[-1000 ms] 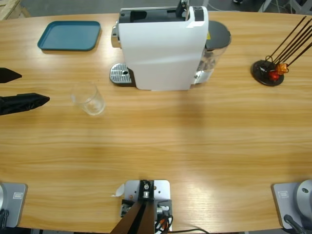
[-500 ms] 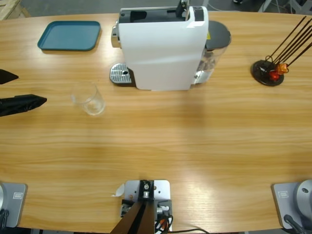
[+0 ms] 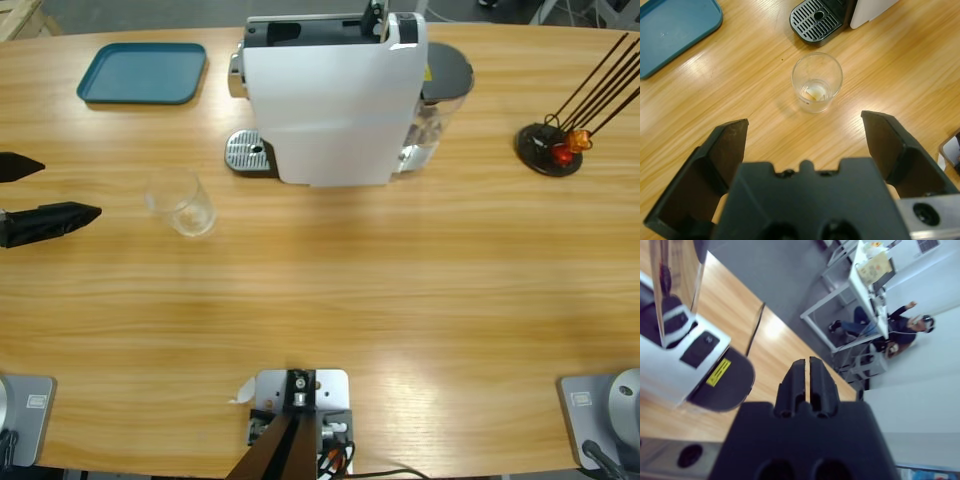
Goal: Pour coffee
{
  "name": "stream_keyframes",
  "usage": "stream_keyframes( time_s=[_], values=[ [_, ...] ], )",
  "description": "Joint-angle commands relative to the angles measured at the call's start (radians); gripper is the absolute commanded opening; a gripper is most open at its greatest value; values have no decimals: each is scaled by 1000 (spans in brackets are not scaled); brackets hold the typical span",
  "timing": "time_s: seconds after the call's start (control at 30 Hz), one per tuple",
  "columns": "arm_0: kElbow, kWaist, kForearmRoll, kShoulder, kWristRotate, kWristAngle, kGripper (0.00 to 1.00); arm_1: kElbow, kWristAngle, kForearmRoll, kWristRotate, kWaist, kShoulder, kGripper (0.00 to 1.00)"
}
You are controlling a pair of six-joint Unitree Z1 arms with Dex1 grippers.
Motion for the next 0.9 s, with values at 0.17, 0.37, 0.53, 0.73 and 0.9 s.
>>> stream_keyframes(
  time_s=[0.17, 0.37, 0.53, 0.73, 0.9],
  values=[
    [37, -7, -17, -6, -10, 14, 977, -136, -83, 7, -67, 25, 162, 0],
    [37, -7, -17, -4, -10, 14, 977, -165, -85, 7, -69, 26, 196, 0],
    [37, -7, -17, 0, -10, 15, 977, -198, -84, 7, -74, 34, 227, 0],
    [37, -7, -17, 2, -10, 14, 977, -241, -84, 18, -74, 60, 268, 0],
    [37, -7, -17, 3, -10, 14, 977, -271, -83, 18, -70, 69, 297, 0]
  ],
)
